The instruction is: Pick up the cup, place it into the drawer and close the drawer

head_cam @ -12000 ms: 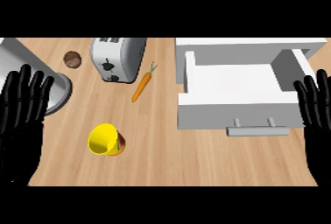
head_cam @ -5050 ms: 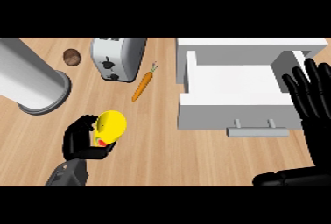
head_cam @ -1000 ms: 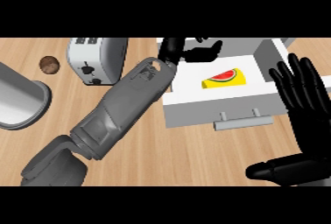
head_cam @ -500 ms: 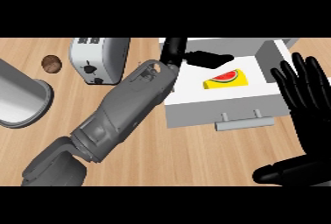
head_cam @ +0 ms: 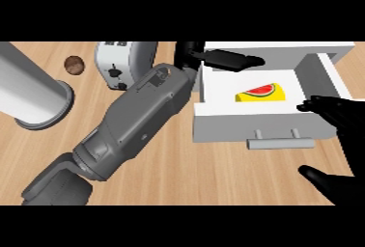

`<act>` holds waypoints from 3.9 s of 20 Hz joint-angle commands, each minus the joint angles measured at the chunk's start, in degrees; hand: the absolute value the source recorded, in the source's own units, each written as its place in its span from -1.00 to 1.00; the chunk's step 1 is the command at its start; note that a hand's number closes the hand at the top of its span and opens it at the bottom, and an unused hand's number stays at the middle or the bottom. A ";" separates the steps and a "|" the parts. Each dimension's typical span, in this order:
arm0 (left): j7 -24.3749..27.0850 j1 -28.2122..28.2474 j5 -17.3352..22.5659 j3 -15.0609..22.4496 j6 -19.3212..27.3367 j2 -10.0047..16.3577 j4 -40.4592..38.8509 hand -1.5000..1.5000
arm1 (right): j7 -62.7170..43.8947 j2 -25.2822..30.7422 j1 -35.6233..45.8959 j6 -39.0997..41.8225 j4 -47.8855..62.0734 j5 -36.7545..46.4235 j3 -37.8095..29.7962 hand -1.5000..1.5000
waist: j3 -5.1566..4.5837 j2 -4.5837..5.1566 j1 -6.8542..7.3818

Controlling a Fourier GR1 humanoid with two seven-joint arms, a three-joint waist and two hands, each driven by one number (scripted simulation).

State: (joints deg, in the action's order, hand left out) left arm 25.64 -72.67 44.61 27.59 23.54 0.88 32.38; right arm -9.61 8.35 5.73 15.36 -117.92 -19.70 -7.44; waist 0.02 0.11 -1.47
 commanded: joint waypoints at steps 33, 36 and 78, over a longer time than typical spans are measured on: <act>-7.49 59.57 4.14 -12.72 -10.15 32.11 58.06 -1.00 | 17.48 8.68 -0.85 -4.72 19.63 59.45 23.60 1.00 | 0.01 -0.21 2.78; -4.94 59.48 4.64 -15.41 -16.06 31.33 52.38 -1.00 | 23.91 9.65 6.98 -6.22 35.12 58.32 18.19 -1.00 | 0.02 0.21 2.74; -4.39 66.28 -1.78 -24.38 -31.77 28.64 49.15 -1.00 | 43.00 12.32 51.49 -11.59 106.53 64.28 3.71 -1.00 | 0.18 1.99 6.93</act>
State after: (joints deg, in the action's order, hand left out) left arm 21.37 -6.80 43.77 2.96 -7.79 28.95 81.27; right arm 40.02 17.55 53.06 6.81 -15.06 44.82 -1.37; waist -0.56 -0.08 4.18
